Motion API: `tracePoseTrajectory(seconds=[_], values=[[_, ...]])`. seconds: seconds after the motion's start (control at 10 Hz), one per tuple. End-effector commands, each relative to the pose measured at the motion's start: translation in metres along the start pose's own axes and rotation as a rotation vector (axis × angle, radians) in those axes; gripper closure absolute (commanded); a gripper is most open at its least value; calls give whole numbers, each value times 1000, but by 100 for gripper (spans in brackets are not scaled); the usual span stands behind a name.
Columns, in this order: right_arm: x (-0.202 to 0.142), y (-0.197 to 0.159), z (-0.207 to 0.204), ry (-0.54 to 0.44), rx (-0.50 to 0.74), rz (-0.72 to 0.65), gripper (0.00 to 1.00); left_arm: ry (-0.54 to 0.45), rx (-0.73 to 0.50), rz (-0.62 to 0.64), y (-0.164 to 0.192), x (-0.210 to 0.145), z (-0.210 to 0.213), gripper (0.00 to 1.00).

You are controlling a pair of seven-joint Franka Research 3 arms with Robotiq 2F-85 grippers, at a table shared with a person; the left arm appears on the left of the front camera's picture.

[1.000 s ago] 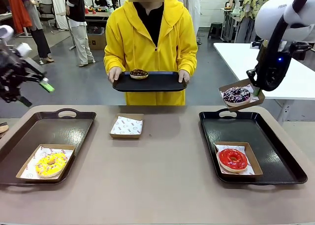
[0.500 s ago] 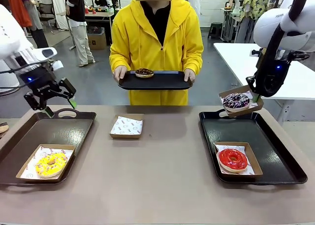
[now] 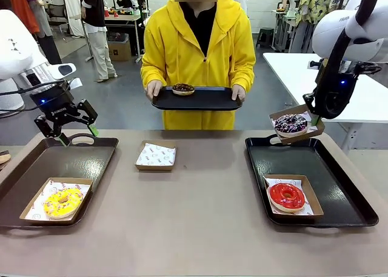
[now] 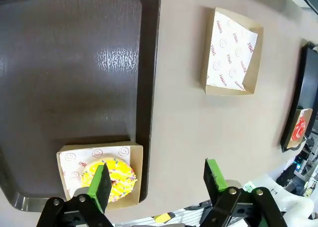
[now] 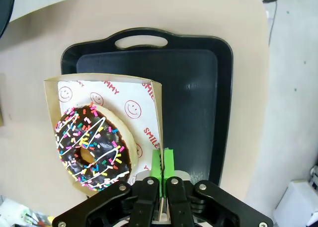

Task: Individually package the donuts and arrange them on the tray.
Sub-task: Place the picked Paper togo box on the Handle tray while simultaneously picking up another Paper togo box from the table with the other hand.

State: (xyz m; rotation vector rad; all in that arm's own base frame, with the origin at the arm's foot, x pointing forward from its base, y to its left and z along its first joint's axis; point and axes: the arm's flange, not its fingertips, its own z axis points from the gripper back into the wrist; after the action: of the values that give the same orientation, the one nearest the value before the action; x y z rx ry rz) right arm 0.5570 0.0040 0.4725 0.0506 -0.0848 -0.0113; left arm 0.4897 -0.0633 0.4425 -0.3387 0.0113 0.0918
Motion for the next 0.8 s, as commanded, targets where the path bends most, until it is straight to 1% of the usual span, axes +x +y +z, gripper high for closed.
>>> tracePoseTrajectory(seconds=[0.0, 0.3, 0.4, 0.5, 0.7], values=[[-1, -1, 1, -1, -6, 0, 99, 5, -2, -2, -2, -3, 3, 3], [-1, -1, 1, -1, -6, 0, 99, -1, 0, 0, 0, 0, 0, 3], [0, 0, 0, 0, 0, 0, 99, -16, 33, -15, -19, 9, 2, 3], [2, 0, -8, 19, 2, -4, 99, -38, 123, -20, -46, 24, 1, 3], [3, -3, -20, 43, 6, -8, 99, -52, 202, -83, -88, 49, 2, 3]])
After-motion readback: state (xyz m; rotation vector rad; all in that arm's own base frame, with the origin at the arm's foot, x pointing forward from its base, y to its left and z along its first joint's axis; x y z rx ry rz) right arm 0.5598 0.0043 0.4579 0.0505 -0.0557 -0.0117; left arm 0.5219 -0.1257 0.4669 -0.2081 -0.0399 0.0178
